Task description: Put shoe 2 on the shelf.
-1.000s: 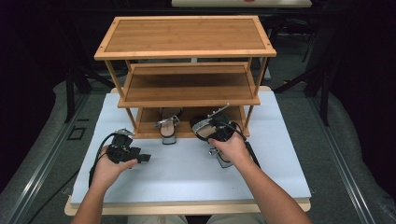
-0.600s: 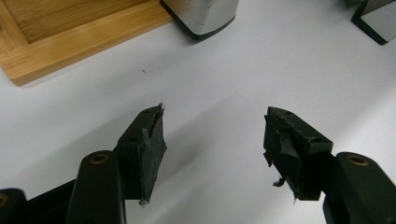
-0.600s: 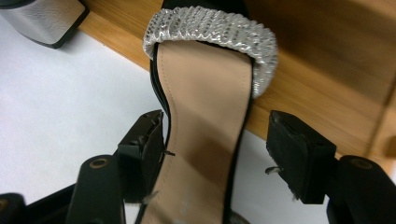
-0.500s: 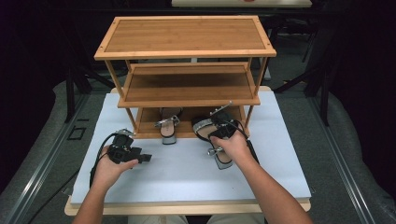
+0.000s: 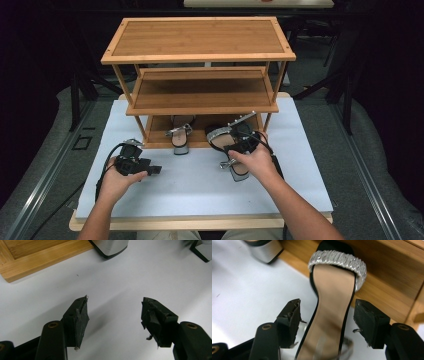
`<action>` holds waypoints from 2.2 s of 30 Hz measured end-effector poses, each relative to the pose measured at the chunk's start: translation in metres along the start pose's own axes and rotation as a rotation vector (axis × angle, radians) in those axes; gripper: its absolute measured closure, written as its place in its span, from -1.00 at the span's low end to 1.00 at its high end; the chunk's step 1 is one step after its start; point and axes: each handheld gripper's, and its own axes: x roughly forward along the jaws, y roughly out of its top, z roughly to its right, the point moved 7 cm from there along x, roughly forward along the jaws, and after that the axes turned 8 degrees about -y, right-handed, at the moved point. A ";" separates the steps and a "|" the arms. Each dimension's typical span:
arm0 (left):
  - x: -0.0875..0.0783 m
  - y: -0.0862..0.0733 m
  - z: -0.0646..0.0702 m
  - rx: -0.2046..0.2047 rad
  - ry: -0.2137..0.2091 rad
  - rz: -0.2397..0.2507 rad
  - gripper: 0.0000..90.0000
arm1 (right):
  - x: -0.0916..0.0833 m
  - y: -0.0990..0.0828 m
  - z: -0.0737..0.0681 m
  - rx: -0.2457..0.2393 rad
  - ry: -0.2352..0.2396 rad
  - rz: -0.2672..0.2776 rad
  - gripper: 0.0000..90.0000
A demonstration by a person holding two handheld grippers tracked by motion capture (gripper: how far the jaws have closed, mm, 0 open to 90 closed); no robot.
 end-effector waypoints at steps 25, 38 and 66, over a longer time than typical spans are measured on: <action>0.008 -0.001 0.003 0.006 -0.003 -0.020 -0.15 | -0.018 -0.092 0.008 -0.009 0.115 0.016 -0.22; 0.015 -0.002 0.003 0.016 -0.009 -0.028 -0.15 | 0.022 -0.101 -0.001 -0.084 0.120 -0.017 -0.26; 0.023 0.003 0.004 0.032 -0.002 -0.030 -0.15 | 0.024 -0.085 -0.030 -0.093 0.150 0.046 -0.29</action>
